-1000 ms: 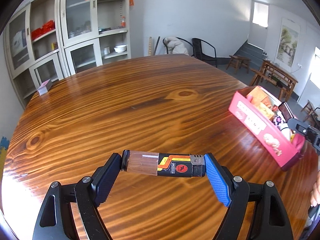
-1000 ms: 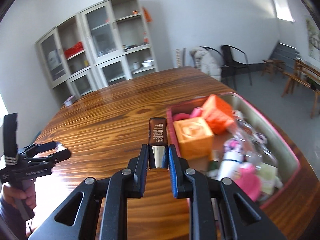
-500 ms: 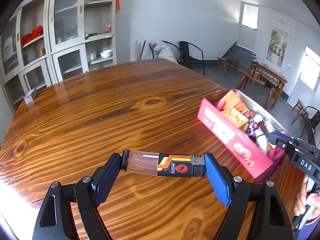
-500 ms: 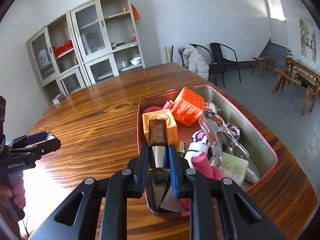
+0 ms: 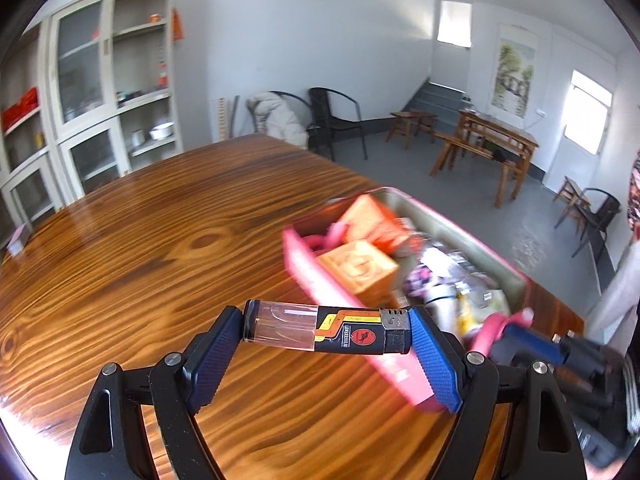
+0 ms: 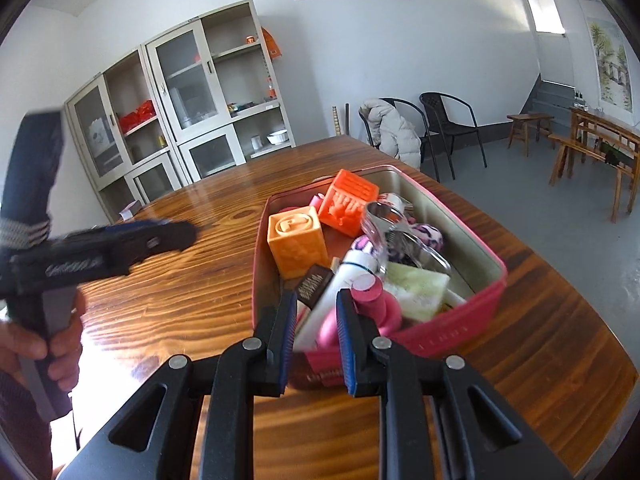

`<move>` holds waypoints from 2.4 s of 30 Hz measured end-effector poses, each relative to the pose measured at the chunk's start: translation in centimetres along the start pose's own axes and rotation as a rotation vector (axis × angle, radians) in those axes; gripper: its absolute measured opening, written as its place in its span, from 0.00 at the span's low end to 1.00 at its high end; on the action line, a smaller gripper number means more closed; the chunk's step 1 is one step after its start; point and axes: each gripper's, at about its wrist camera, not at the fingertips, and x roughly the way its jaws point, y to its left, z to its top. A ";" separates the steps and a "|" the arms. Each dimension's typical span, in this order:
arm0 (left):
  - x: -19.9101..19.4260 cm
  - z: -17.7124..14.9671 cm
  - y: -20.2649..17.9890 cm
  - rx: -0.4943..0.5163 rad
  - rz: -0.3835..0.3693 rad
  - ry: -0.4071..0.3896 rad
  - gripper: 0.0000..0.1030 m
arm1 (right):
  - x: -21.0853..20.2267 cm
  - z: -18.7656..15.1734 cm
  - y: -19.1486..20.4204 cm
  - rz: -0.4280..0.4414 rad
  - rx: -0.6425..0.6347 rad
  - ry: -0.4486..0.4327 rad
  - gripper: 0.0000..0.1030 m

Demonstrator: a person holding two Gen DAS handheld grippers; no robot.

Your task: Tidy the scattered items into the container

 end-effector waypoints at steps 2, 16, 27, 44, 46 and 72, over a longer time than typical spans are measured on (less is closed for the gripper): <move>0.7 0.6 -1.9 0.024 -0.017 0.001 0.82 | -0.6 -0.3 -0.8 0.010 0.013 0.002 0.22; 6.2 3.0 -7.6 0.051 0.029 0.084 0.83 | -4.0 -1.1 -3.9 0.039 0.053 -0.063 0.76; 5.5 2.1 -6.9 -0.019 0.044 0.097 0.83 | -4.2 -1.2 -4.7 0.081 0.038 -0.028 0.79; -0.5 -2.5 -5.8 -0.147 0.272 0.003 0.83 | -6.9 -1.4 -4.5 0.107 -0.092 0.026 0.99; -1.1 -3.0 -5.6 -0.183 0.274 0.003 0.83 | -7.2 -1.5 -4.6 0.098 -0.100 0.027 0.99; -2.2 -3.0 -8.3 -0.193 0.317 0.012 1.00 | -7.4 1.2 -6.0 0.020 -0.157 0.041 0.99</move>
